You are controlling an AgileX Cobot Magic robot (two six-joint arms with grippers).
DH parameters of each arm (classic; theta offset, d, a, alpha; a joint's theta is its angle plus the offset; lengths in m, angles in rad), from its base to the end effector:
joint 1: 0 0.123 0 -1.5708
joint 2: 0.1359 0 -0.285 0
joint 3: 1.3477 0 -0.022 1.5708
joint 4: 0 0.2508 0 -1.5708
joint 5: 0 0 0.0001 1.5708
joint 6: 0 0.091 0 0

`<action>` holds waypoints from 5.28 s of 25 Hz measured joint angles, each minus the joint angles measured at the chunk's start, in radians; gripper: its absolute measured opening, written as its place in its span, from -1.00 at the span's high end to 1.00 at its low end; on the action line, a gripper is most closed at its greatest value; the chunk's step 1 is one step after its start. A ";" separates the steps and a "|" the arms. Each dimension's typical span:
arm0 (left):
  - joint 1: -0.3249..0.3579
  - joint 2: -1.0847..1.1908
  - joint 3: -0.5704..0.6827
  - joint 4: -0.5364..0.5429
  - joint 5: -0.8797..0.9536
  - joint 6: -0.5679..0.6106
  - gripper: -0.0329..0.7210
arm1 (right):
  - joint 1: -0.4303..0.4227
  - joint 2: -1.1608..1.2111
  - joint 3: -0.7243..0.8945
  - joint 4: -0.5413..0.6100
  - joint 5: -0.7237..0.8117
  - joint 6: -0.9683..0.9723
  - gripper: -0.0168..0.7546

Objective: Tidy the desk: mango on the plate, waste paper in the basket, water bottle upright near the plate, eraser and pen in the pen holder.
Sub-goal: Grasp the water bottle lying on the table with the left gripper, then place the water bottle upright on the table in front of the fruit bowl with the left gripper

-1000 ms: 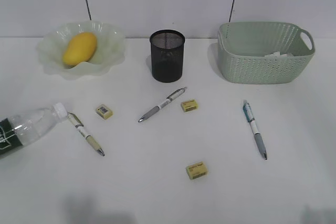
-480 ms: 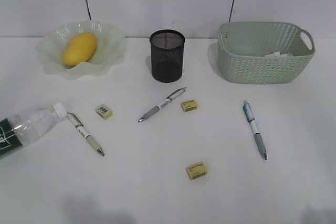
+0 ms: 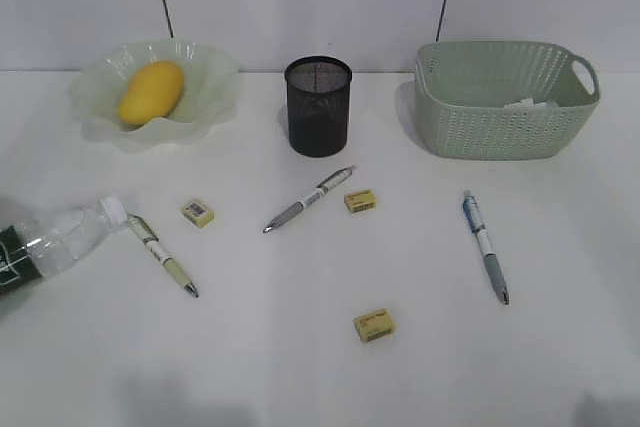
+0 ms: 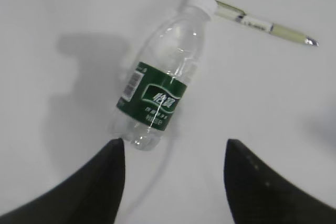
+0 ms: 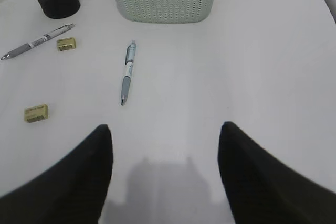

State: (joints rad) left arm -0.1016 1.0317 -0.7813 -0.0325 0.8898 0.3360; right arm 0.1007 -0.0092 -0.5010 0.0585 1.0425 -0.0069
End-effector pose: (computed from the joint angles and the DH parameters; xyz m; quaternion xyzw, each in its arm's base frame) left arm 0.1830 -0.0210 0.2870 0.2033 0.9449 0.0152 0.2560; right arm -0.0061 0.0040 0.2791 -0.0465 0.8441 0.0542 0.5314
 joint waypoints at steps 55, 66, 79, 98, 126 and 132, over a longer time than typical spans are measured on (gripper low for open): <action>-0.080 0.909 -0.325 0.142 -0.059 0.284 -0.49 | 0.000 0.000 0.000 0.005 0.000 0.001 -0.33; -0.080 0.856 -0.361 0.120 -0.017 0.269 -0.40 | 0.000 0.000 0.000 0.007 0.000 0.001 -0.33; 0.040 0.602 -0.342 -0.219 -0.137 0.153 -0.40 | 0.000 0.000 0.000 0.007 -0.001 0.001 -0.33; 0.046 0.361 0.239 -0.494 -1.126 0.111 -0.40 | 0.000 0.000 0.000 0.007 0.000 0.007 -0.33; -0.089 0.887 0.239 -0.228 -1.938 -0.251 -0.40 | 0.000 0.000 0.000 0.007 0.000 0.007 -0.33; -0.089 0.951 0.239 -0.227 -2.046 -0.258 -0.40 | 0.000 0.000 0.000 0.007 -0.001 0.007 -0.33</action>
State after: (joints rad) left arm -0.1910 1.9828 -0.5419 -0.2591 -1.1561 0.0782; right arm 0.1007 -0.0092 -0.5010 0.0650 1.0415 0.0000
